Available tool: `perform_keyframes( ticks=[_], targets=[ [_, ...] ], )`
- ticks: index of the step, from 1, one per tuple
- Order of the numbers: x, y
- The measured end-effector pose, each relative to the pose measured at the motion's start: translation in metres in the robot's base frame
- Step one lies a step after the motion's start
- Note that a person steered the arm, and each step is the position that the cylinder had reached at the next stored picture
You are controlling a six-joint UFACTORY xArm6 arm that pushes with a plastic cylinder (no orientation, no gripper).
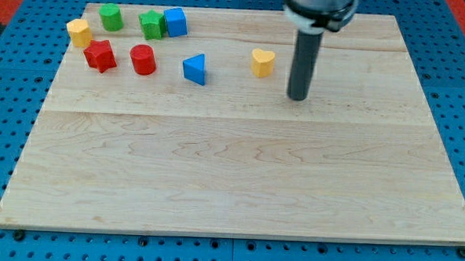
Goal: Nudge green circle a bit down
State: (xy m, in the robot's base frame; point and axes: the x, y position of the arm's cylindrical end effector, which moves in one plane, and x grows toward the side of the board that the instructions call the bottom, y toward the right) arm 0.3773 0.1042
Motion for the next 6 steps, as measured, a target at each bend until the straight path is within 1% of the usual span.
perform_keyframes(
  ticks=[1,2,3,4,5,6],
  targets=[
    [-0.069,0.002],
    [-0.069,-0.056],
    [-0.048,-0.029],
    [-0.022,-0.068],
    [-0.086,-0.027],
    [-0.108,-0.086]
  ],
)
